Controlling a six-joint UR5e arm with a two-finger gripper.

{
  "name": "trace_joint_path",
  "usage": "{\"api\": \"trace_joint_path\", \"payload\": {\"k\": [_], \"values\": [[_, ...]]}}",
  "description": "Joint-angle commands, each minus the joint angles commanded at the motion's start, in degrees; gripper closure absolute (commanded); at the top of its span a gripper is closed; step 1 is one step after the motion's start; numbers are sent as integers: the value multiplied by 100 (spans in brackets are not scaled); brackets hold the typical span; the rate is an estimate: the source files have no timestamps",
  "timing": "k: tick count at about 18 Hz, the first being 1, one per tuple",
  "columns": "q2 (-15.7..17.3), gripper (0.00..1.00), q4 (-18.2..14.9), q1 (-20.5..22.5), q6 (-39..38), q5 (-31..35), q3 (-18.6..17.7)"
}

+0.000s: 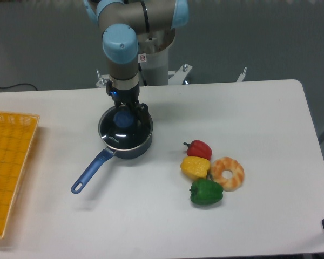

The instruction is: Open the lid

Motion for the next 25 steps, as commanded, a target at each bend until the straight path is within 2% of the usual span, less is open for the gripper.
{"api": "trace_joint_path", "payload": {"k": [3,5,9,25], "values": [[-52,0,9,-9,0,0,17],[-88,0,157,-26,-79,0,18],[-176,0,237,-105,-158,18,18],[-316,1,229,-167,-1,35,53]]}}
